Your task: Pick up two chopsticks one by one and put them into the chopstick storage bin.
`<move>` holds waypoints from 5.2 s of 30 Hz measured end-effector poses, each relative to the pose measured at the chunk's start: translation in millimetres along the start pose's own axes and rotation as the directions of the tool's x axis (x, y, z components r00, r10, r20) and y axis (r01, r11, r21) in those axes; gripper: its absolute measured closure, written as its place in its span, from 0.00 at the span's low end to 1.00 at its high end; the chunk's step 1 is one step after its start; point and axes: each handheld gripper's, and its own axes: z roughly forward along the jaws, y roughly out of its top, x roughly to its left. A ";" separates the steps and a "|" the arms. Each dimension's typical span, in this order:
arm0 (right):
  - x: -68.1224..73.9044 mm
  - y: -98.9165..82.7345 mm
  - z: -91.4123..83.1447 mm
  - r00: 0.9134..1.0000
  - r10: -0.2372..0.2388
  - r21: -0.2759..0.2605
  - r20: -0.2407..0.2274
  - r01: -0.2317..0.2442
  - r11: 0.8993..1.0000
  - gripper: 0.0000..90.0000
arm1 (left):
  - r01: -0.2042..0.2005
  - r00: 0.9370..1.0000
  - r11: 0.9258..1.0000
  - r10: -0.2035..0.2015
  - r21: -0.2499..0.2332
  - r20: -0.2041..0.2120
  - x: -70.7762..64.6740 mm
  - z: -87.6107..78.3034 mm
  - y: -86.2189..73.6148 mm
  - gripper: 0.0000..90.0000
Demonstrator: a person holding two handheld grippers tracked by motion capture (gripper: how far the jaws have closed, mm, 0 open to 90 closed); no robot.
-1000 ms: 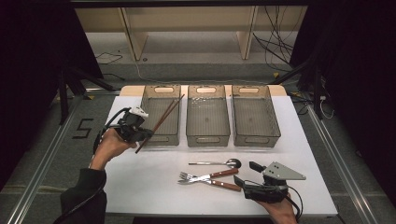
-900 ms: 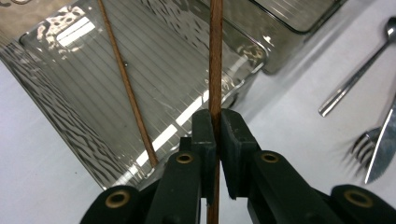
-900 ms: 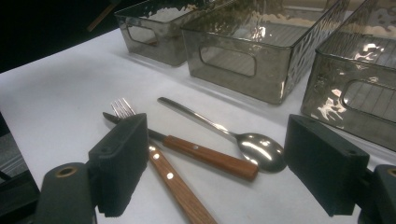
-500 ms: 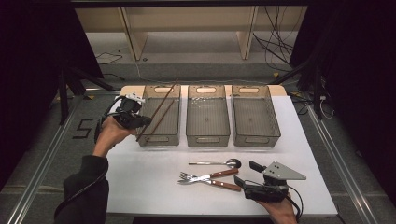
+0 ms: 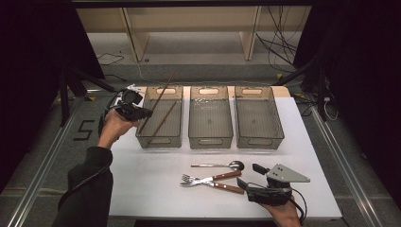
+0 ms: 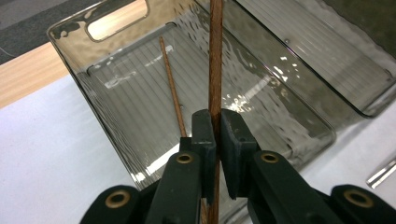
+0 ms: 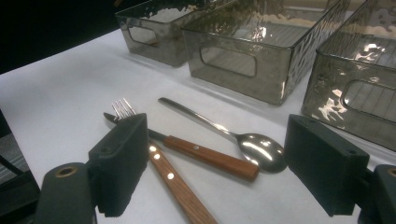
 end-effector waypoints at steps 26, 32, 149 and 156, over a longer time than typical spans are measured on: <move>-0.6 -0.3 -0.3 1.000 0.002 -0.001 -0.001 -0.002 1.000 0.26 | 0.090 0.996 0.994 -0.088 0.063 -0.027 11.5 36.9 -12.3 0.93; -0.3 -0.3 0.0 1.000 0.002 0.001 -0.004 -0.002 1.000 0.26 | 0.105 0.994 0.991 -0.104 0.080 -0.025 10.5 40.5 -12.9 0.92; -19.6 61.5 85.1 0.971 -0.176 0.353 -0.161 0.223 0.908 0.27 | 0.101 0.986 0.958 -0.059 -0.269 0.158 -103.2 -27.4 -155.9 0.17; -18.5 61.0 91.4 0.968 -0.187 0.372 -0.166 0.237 0.898 0.27 | 0.099 0.986 0.956 -0.057 -0.277 0.156 -104.1 -29.0 -157.5 0.17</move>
